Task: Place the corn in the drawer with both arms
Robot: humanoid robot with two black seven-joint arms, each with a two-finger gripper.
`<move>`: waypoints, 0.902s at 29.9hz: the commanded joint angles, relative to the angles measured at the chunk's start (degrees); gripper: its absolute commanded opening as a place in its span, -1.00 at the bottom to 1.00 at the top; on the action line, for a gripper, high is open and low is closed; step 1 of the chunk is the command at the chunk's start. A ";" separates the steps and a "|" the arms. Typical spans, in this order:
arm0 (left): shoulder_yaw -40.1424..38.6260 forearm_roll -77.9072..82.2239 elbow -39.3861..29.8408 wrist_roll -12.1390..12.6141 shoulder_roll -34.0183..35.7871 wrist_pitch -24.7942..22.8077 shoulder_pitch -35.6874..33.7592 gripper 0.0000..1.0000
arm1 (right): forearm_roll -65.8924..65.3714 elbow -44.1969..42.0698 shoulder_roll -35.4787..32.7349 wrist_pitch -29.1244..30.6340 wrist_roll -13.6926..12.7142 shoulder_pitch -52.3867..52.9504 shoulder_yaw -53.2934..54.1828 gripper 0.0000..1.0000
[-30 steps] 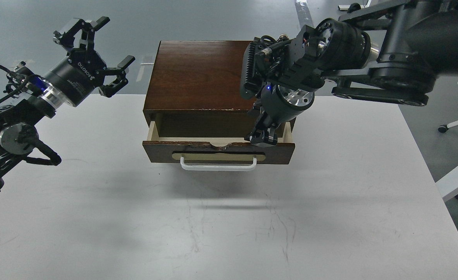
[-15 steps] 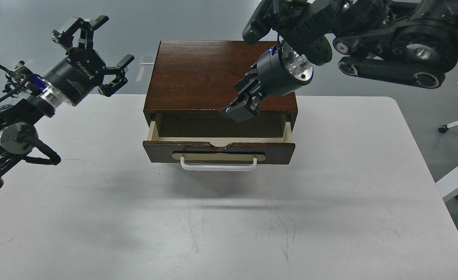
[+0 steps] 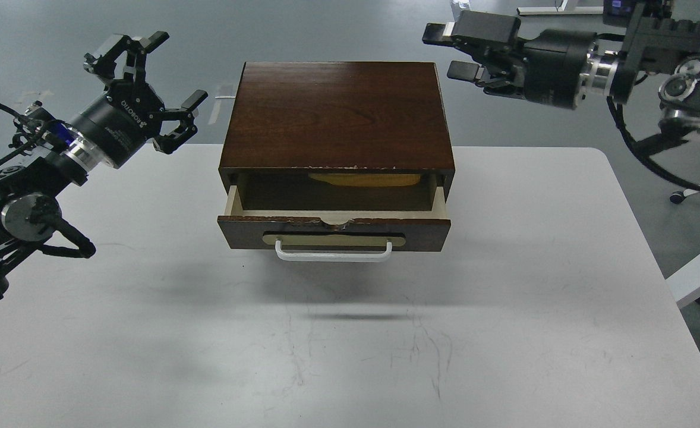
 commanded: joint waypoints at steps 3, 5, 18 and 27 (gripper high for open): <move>0.01 0.17 0.00 0.00 -0.02 0.00 0.96 0.96 | 11.29 -2.75 -0.81 -2.22 0.01 -18.55 15.71 0.98; 0.01 0.26 0.00 0.00 -0.02 0.00 1.23 0.96 | 13.50 -4.07 -0.46 -2.58 0.01 -20.86 18.01 0.98; -0.87 0.35 -0.17 0.00 -0.63 0.00 2.37 0.96 | 20.28 -8.12 4.98 -3.20 0.01 -34.48 22.85 1.00; -0.87 0.35 -0.09 0.00 -0.90 0.00 2.37 0.96 | 20.28 -8.12 5.43 -3.02 0.01 -35.63 25.32 1.00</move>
